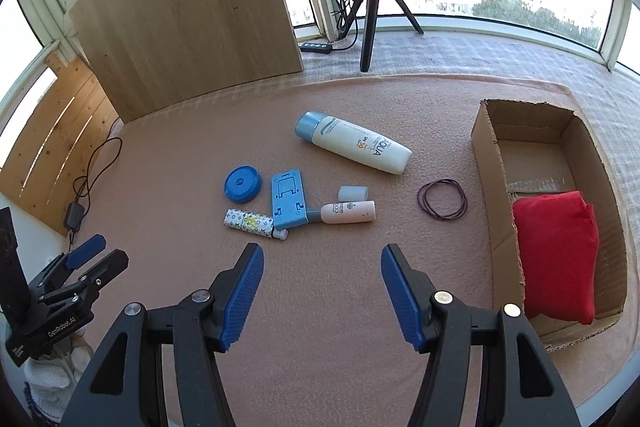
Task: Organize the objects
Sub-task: 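Withdraw the right gripper from the box toward the remaining items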
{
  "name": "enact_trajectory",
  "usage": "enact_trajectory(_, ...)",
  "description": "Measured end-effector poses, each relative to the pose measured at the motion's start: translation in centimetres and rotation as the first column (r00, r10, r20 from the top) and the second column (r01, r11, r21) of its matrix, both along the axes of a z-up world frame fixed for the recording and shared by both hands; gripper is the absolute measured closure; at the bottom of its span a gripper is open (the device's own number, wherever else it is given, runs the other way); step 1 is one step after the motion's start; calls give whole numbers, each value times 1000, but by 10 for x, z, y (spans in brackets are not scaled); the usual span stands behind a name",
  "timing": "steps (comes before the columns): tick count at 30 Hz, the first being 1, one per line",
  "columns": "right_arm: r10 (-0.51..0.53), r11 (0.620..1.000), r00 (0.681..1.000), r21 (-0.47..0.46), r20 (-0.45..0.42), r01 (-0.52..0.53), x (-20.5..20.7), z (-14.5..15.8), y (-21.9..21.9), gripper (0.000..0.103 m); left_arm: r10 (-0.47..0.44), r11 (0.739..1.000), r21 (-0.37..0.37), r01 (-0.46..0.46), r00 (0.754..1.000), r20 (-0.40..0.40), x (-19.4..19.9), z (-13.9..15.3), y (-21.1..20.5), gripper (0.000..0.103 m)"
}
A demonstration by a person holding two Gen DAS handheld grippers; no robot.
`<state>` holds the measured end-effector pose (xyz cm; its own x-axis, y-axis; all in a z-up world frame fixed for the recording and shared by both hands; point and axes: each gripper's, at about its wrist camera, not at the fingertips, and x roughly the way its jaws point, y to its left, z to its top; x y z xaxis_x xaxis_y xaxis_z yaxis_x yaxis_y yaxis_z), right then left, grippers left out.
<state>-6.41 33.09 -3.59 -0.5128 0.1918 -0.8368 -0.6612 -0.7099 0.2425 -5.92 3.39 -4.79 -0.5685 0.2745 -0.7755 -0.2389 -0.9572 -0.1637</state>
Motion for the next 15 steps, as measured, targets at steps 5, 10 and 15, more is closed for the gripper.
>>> enact_trajectory(5,59,998,998,0,0,-59,-10,-2,13,46,39,999,-34,-38,999,16,-4,-8,4,23)
enact_trajectory(10,123,992,992,-18,4,-123,-21,-11,21,46,70,996,-66,-68,997,26,-6,-12,12,23)
enact_trajectory(15,147,988,989,-51,0,-147,-28,-23,31,46,101,991,-87,-98,994,32,-3,-10,20,22)
